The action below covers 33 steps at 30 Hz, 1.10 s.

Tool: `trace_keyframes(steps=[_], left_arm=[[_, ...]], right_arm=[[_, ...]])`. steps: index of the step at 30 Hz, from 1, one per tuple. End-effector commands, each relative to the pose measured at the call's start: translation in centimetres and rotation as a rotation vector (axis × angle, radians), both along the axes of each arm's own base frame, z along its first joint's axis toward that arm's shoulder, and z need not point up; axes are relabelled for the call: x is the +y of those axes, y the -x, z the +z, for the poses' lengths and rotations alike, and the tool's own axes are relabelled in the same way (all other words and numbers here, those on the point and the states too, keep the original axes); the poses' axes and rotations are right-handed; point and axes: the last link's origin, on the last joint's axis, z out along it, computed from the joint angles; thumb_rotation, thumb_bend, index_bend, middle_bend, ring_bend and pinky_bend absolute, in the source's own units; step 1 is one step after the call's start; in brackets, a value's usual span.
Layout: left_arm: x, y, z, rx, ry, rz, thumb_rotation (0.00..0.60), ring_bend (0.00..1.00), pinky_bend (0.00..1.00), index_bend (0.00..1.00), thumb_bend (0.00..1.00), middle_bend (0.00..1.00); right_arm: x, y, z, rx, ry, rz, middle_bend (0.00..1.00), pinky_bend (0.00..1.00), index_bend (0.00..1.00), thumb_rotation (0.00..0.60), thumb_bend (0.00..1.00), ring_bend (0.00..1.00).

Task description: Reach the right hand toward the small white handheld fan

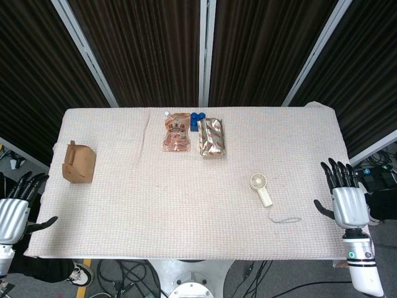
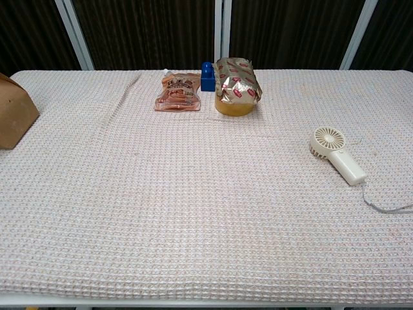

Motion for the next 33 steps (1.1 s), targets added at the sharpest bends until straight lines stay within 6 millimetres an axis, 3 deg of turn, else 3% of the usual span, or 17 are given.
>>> trace_keyframes(steps=[1,9,15,18,21,23,25,29,33], left_arm=[[-0.1,0.0,0.0,0.002,0.003,0.000,0.600,0.01,0.20,0.12,0.00,0.10],[0.0,-0.3,-0.3,0.004,0.009,-0.004,0.600,0.01,0.20,0.12,0.00,0.10],[0.1,-0.4,0.0,-0.003,-0.004,-0.008,0.600,0.01,0.20,0.12,0.00,0.10],[-0.3,-0.4,-0.2,-0.003,0.003,-0.007,0.600,0.01,0.20,0.12,0.00,0.10],[-0.4,-0.1,-0.2,0.006,0.003,-0.004,0.600,0.01,0.20,0.12,0.00,0.10],[-0.4,0.1,-0.2,0.003,0.001,0.003,0.600,0.01,0.20,0.12,0.00,0.10],[-0.2,0.3,-0.1,-0.004,-0.002,0.009,0.600,0.01,0.20,0.12,0.00,0.10],[-0.3,0.4,-0.2,-0.007,0.001,0.007,0.600,0.01,0.20,0.12,0.00,0.10],[-0.5,0.9,-0.2,-0.005,0.000,0.017,0.600,0.01,0.19,0.12,0.00,0.10]], right_arm=[[0.0,0.0,-0.1,-0.004,-0.004,0.002,0.00,0.00,0.00,0.600,0.11,0.00],[0.2,0.0,-0.2,-0.005,-0.022,0.009,0.00,0.00,0.00,0.600,0.11,0.00],[0.4,-0.8,-2.3,0.004,-0.119,0.049,0.03,0.00,0.00,0.600,0.20,0.00],[0.6,-1.3,-4.0,0.049,-0.153,0.068,0.18,0.15,0.00,0.600,0.38,0.07],[0.8,-1.5,-5.8,0.112,-0.193,0.079,0.60,0.48,0.00,0.600,0.55,0.45],[0.9,-1.6,-6.8,0.140,-0.228,0.071,0.87,0.63,0.00,0.600,0.67,0.69],[0.9,-1.6,-7.9,0.193,-0.264,0.064,0.93,0.66,0.01,0.600,0.74,0.75],[1.2,-1.7,-9.9,0.218,-0.348,0.033,0.94,0.66,0.03,0.600,0.89,0.77],[0.7,-1.6,-11.3,0.227,-0.382,0.010,0.95,0.66,0.04,0.600,0.93,0.77]])
